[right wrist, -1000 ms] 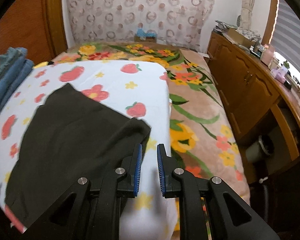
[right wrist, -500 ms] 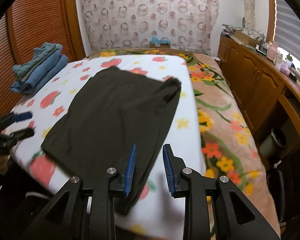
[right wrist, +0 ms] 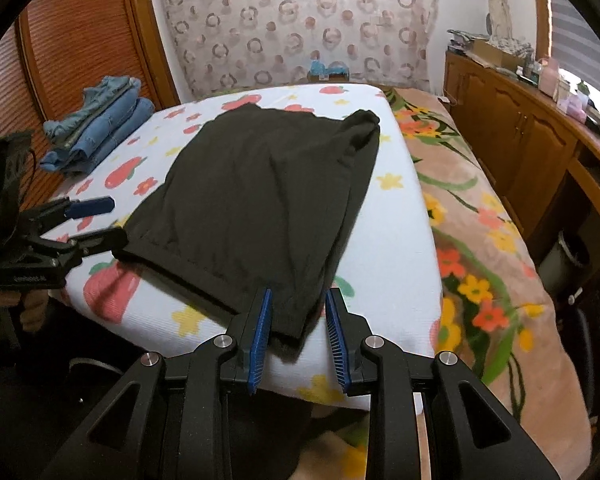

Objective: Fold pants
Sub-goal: 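Grasp the folded shorts end with the right gripper and lift it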

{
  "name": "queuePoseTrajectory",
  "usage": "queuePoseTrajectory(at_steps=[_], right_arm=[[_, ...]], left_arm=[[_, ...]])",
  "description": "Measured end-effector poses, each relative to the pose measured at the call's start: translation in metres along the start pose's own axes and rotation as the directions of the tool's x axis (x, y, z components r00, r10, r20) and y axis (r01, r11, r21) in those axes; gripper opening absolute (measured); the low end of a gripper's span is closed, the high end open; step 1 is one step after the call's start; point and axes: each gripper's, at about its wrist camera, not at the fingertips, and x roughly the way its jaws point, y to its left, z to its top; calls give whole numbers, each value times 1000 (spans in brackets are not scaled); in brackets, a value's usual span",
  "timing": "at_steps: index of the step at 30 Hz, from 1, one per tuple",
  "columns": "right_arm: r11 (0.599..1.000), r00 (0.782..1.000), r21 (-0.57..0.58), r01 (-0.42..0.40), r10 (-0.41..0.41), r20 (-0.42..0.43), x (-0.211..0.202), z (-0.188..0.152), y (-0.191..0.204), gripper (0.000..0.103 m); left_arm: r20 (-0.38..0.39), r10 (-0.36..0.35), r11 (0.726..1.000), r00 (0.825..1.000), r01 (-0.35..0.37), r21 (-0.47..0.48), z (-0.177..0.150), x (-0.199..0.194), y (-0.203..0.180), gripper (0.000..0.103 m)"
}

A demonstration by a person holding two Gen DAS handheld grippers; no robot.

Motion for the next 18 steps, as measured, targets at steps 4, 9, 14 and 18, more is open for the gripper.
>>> queuePoseTrajectory(at_steps=[4, 9, 14, 18], right_arm=[[1000, 1000, -11, -12, 12, 15, -2, -3, 5, 10], [1000, 998, -14, -20, 20, 58, -14, -6, 9, 5], [1000, 999, -23, -15, 16, 43, -14, -21, 18, 5], [1000, 999, -21, -6, 6, 32, -10, -22, 19, 5]], left_arm=[[-6, 0, 1000, 1000, 0, -3, -2, 2, 0, 83], [-16, -3, 1000, 1000, 3, -7, -4, 5, 2, 83], [-15, -5, 1000, 1000, 5, -13, -5, 4, 3, 83], [0, -6, 1000, 1000, 6, -12, -3, 2, 3, 83]])
